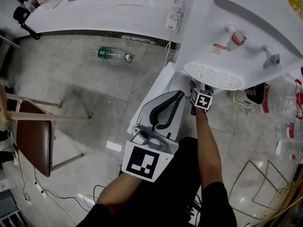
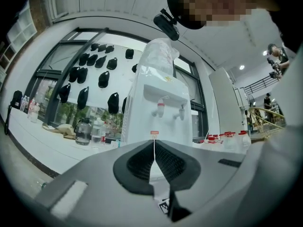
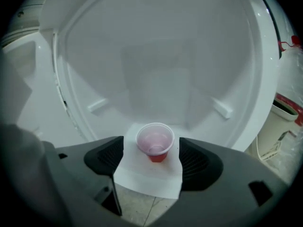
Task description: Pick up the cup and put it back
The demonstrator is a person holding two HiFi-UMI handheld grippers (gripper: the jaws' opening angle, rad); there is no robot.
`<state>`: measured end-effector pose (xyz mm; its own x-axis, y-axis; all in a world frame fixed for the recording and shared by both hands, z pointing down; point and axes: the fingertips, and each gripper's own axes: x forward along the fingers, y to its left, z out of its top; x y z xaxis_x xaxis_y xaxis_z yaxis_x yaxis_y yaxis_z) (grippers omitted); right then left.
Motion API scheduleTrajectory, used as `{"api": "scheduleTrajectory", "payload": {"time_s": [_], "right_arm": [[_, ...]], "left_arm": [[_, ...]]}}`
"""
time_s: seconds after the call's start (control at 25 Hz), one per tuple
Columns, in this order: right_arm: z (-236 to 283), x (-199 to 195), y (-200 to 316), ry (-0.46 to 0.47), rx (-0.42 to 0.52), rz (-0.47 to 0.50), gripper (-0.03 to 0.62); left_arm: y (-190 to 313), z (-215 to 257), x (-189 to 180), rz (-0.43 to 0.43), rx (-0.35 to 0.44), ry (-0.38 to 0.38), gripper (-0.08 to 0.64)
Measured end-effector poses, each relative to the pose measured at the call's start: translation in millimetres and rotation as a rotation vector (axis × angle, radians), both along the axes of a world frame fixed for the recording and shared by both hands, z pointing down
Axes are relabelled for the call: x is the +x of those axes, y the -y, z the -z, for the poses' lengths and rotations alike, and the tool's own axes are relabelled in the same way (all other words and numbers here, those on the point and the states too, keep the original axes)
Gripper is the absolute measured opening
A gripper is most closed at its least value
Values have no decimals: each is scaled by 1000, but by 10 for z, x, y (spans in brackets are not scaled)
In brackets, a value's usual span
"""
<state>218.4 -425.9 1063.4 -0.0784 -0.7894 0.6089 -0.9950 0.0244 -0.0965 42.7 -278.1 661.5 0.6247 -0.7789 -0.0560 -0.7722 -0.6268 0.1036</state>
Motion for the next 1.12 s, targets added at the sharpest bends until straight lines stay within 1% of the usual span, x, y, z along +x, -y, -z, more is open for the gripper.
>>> {"api": "scheduleTrajectory", "payload": {"time_s": [0.16,0.36,0.52,0.72,1.12], "right_arm": [[-60,58,108,-18,-14,-27,337],[-156,22,190,-31,-46,-20,337],[-219,53,248,-52,-67,-47,336],[-244,68,254,-54,-82,-75,324],[-177,57,134,-69,-98,-48,318]], "left_arm": [[37,-38,51,-16,-10,5,8],[33,-62,81,-31,-15,8,8],[15,-74,77,-41,-6,36,8],[-8,-65,55,-34,9,59,8],[-29,-54,38,-26,34,68,8]]}}
